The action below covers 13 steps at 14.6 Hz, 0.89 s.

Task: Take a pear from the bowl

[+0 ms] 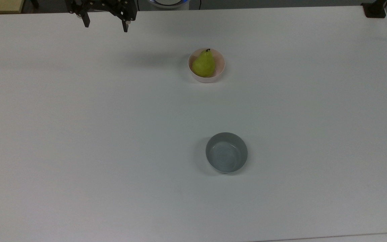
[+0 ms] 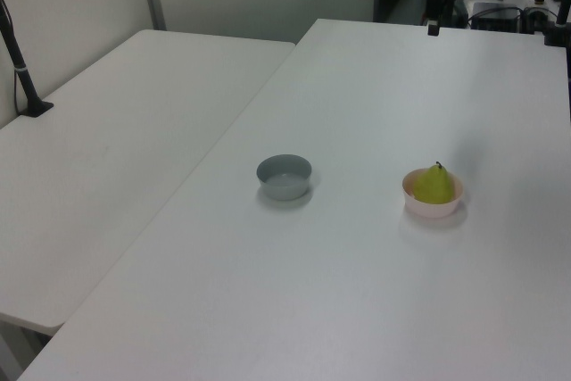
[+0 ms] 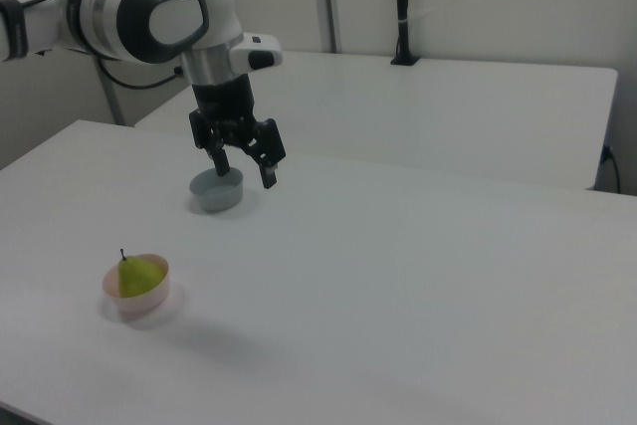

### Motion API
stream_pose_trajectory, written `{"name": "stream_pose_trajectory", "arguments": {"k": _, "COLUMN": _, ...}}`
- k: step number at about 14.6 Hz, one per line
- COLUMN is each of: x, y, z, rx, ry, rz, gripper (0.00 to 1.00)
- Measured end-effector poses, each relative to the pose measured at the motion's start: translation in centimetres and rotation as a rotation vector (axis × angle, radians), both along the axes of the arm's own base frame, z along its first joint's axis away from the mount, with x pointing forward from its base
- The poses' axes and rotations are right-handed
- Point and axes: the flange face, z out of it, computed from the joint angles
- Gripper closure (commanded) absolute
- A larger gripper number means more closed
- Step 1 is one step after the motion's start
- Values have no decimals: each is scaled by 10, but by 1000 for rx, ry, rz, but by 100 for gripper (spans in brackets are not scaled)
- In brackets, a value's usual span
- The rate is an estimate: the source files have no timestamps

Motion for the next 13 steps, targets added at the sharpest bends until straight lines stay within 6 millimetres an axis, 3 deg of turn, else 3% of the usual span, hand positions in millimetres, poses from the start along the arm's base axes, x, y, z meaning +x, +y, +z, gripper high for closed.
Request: {"name": "stream_pose_trajectory", "arguments": {"k": 13, "x": 2, "y": -6, "z": -4, "rx": -1, "ry": 7, "rz": -11, "gripper": 0}}
